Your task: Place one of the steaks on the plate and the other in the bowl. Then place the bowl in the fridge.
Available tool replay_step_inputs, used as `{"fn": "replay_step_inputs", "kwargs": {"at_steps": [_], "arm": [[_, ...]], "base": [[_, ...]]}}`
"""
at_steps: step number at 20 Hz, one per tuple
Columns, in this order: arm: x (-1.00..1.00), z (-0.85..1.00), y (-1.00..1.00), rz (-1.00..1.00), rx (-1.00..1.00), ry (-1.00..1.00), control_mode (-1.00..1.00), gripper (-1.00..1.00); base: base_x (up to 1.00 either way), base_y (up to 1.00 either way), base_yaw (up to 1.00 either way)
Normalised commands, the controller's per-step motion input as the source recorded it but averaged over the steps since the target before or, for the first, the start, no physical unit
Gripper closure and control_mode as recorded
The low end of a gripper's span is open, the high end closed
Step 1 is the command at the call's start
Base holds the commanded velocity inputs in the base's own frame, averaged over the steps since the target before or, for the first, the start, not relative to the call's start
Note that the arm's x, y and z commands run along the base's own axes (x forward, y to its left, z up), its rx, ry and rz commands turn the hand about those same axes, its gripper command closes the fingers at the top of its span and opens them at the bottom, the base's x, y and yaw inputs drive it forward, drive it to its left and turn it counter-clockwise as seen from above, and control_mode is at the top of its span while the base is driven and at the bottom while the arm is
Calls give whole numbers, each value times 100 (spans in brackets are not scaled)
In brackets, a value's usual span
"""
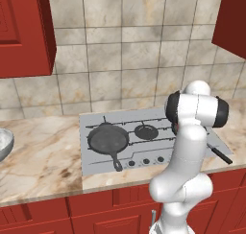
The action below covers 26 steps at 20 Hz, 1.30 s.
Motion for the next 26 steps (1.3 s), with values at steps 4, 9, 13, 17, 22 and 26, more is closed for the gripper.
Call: {"fn": "replay_step_inputs", "kwargs": {"at_steps": [4, 9, 13, 17, 22, 26], "arm": [[16, -27, 0, 0, 0, 5, -100, 100], [3, -24, -15, 0, 0, 1, -100, 100], [0, -14, -10, 0, 1, -6, -100, 100], [0, 0, 0, 0, 0, -21, -100, 100], [0, 23, 0, 0, 2, -31, -100, 100], [0, 52, 0, 0, 0, -20, -100, 100]], "base": [[0, 0, 0], [0, 0, 0], [0, 0, 0], [0, 0, 0], [0, 0, 0], [0, 0, 0]]}}
